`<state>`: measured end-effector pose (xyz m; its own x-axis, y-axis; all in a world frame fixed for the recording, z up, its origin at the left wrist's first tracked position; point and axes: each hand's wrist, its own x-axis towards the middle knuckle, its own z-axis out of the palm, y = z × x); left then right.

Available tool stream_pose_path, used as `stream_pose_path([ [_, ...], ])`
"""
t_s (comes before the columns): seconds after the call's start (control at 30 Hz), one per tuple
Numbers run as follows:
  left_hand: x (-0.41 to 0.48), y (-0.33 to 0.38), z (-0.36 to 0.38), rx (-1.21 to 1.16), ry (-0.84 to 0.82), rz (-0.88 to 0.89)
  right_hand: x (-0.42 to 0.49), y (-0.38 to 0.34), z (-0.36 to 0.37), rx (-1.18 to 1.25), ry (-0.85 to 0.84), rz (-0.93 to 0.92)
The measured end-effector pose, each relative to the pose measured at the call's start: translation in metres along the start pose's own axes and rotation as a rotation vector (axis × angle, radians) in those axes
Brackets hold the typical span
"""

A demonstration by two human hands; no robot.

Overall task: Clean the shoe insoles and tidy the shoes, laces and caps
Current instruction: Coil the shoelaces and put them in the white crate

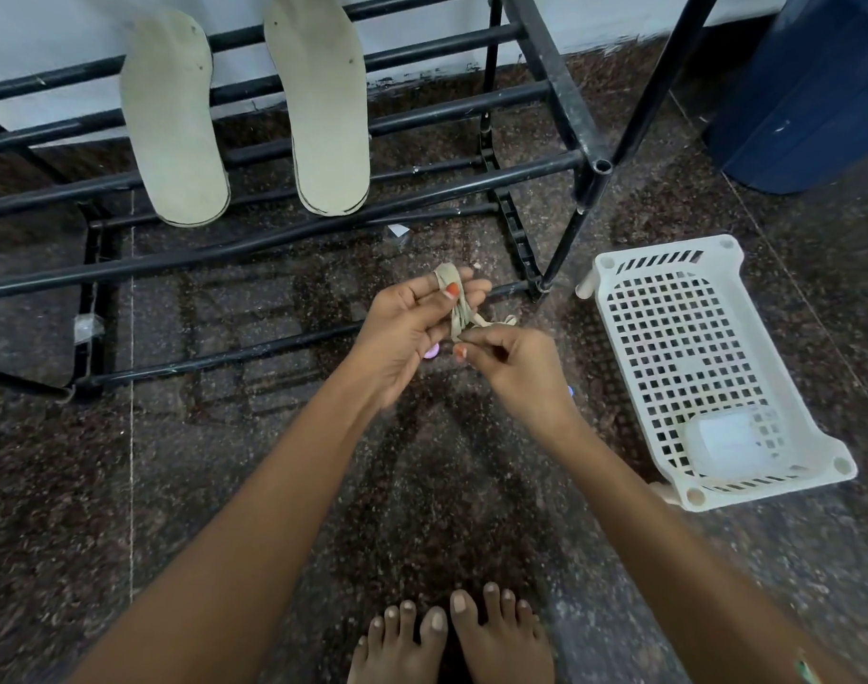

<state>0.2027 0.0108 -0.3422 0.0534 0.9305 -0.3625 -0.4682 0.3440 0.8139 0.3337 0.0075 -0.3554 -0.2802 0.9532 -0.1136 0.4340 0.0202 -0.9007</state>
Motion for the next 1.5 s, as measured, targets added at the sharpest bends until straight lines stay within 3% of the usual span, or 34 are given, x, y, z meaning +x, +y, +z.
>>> stream_pose_path([
  [0.23,0.004,-0.009,-0.003,0.406,0.038,0.052,0.002,-0.006,-0.003,-0.167,-0.008,-0.102],
  [0.5,0.002,-0.009,-0.008,0.753,-0.045,0.044,0.011,-0.009,-0.016,-0.129,0.022,-0.091],
  [0.63,0.0,-0.005,-0.006,0.685,-0.115,-0.049,0.014,-0.009,-0.021,0.057,0.005,-0.029],
  [0.8,-0.002,0.002,-0.006,0.647,-0.192,-0.13,0.017,-0.009,-0.024,0.064,0.047,-0.049],
  [1.0,-0.007,0.007,-0.006,0.514,-0.295,-0.233,0.021,-0.004,-0.029,0.262,0.12,0.014],
  [1.27,-0.009,0.01,-0.002,0.205,-0.304,-0.154,0.011,0.009,-0.011,0.718,0.121,0.235],
  [1.37,-0.008,0.007,-0.001,0.06,-0.205,-0.105,0.004,0.012,0.002,0.643,0.089,0.232],
  [1.5,-0.005,0.002,-0.003,-0.016,-0.101,-0.074,-0.001,0.01,0.007,0.306,0.047,0.153],
])
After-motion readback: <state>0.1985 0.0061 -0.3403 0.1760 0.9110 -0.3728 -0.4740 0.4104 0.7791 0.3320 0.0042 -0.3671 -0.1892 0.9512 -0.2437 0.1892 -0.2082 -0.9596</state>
